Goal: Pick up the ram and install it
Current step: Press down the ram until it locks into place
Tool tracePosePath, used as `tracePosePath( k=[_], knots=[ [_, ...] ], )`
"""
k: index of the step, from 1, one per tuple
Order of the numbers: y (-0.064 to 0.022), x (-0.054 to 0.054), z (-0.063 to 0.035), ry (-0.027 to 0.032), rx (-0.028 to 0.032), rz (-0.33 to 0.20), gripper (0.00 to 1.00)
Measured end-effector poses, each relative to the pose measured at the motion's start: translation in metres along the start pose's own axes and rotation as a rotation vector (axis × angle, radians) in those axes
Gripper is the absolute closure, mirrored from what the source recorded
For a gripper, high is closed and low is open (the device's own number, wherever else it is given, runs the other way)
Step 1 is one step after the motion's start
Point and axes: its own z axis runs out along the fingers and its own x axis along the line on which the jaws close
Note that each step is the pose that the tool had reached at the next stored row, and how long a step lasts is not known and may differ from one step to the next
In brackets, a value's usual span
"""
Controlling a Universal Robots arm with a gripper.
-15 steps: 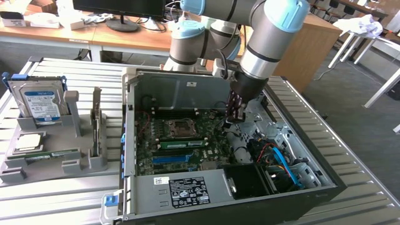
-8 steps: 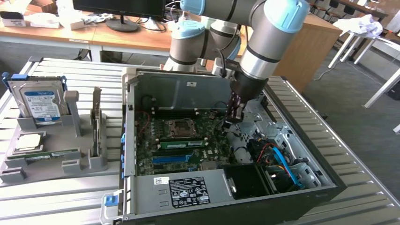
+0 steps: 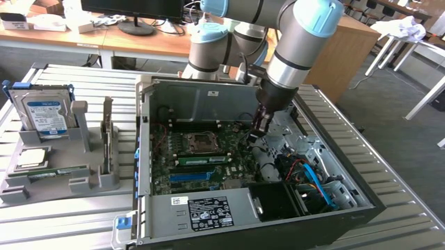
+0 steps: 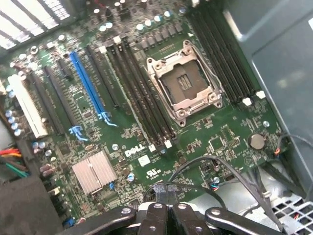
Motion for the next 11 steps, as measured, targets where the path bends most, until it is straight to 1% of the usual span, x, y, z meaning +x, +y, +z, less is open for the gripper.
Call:
tracePosePath(
  k=[11],
  knots=[
    [0.0000,0.0000,0.0006,-0.0051,0.0010,0.086,0.89]
  ],
)
